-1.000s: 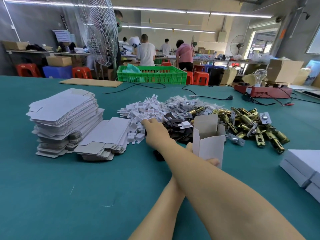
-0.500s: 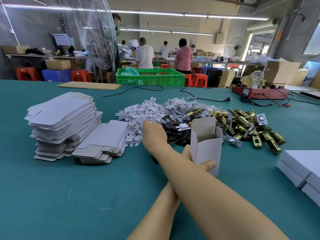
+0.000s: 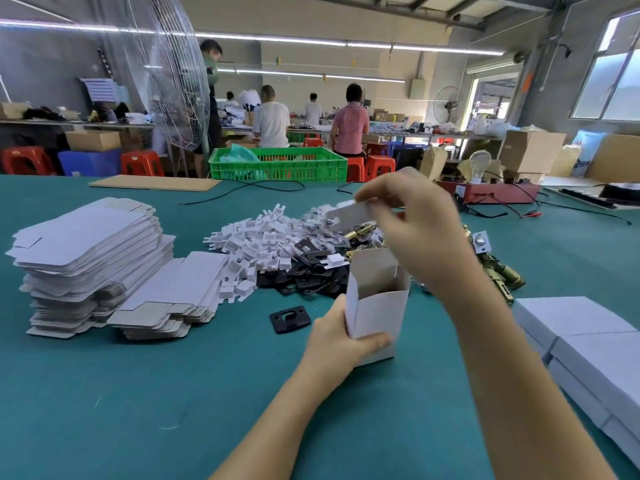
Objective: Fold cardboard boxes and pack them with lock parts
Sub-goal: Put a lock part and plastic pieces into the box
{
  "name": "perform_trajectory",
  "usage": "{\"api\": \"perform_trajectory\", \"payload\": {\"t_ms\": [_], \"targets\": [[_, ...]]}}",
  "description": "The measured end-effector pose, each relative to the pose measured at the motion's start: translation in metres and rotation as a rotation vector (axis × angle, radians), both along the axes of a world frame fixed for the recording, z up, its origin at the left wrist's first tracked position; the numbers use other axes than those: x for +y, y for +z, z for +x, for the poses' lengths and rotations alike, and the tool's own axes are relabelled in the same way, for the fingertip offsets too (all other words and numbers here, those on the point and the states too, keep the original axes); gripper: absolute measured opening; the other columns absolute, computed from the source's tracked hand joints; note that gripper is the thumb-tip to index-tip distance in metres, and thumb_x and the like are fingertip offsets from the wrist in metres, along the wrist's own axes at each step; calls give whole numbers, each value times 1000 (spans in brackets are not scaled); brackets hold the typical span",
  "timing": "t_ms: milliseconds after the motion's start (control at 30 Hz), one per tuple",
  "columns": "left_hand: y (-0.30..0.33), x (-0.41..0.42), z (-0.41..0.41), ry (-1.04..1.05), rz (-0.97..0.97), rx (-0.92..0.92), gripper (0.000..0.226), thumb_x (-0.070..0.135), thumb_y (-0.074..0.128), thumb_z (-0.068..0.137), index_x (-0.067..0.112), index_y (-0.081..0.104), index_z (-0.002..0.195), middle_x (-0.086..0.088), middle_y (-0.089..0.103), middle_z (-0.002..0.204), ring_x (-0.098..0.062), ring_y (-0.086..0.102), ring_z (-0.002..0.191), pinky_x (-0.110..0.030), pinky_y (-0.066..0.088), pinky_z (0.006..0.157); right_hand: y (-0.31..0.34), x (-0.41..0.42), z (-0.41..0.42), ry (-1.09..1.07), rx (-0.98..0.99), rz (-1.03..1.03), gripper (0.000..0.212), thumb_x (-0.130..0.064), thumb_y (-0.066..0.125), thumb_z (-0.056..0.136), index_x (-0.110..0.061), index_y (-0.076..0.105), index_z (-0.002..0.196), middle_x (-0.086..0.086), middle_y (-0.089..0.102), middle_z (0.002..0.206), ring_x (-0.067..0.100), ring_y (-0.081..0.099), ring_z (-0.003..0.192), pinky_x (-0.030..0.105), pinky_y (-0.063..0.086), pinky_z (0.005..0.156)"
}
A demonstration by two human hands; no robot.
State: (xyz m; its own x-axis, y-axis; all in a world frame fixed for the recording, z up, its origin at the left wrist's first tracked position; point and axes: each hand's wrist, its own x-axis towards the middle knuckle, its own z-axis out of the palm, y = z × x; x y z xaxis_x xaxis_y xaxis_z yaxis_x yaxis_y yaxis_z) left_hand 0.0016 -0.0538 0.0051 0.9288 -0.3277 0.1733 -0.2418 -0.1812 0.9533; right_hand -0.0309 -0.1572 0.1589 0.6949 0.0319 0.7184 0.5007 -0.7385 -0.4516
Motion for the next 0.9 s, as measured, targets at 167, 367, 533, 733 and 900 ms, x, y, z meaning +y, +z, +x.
{"api": "perform_trajectory", "payload": {"t_ms": [167, 367, 533, 733, 900], "targets": [[-5, 0, 2, -4, -26, -8, 50, 42, 78, 60, 45, 58, 106, 23, 69, 99, 9, 61, 91, -9, 48, 71, 18, -59, -25, -8, 163, -105, 19, -2, 65, 87, -20, 68, 90, -6, 67, 89, 7, 65, 85, 19, 53, 82], [-3, 0, -1, -2, -15, -18, 50, 38, 79, 62, 49, 58, 106, 29, 68, 99, 9, 62, 92, -8, 48, 73, 17, -50, -24, 65, 354, -269, 15, -1, 69, 82, -16, 73, 85, -7, 70, 82, 4, 65, 78, 17, 51, 76], [-2, 0, -3, -6, -38, -16, 52, 34, 80, 64, 54, 56, 105, 29, 68, 96, 10, 62, 89, -6, 45, 67, 6, -29, -11, 23, 468, -473, 17, -5, 61, 85, -17, 72, 89, -13, 61, 75, 3, 54, 71, 6, 40, 62], [-1, 1, -3, -7, -27, -22, 53, 32, 81, 68, 56, 54, 107, 29, 67, 99, 9, 61, 91, -7, 46, 67, -1, -17, -6, 90, 572, -514, 16, -9, 67, 83, -24, 68, 81, -19, 55, 69, -1, 51, 66, 11, 40, 58], [0, 1, -3, -8, -21, -21, 47, 37, 78, 64, 53, 55, 102, 30, 66, 96, 9, 60, 89, -6, 46, 65, -2, -17, -6, 108, 616, -511, 20, -5, 62, 84, -25, 63, 85, -19, 58, 75, -5, 52, 71, 12, 43, 62]]}}
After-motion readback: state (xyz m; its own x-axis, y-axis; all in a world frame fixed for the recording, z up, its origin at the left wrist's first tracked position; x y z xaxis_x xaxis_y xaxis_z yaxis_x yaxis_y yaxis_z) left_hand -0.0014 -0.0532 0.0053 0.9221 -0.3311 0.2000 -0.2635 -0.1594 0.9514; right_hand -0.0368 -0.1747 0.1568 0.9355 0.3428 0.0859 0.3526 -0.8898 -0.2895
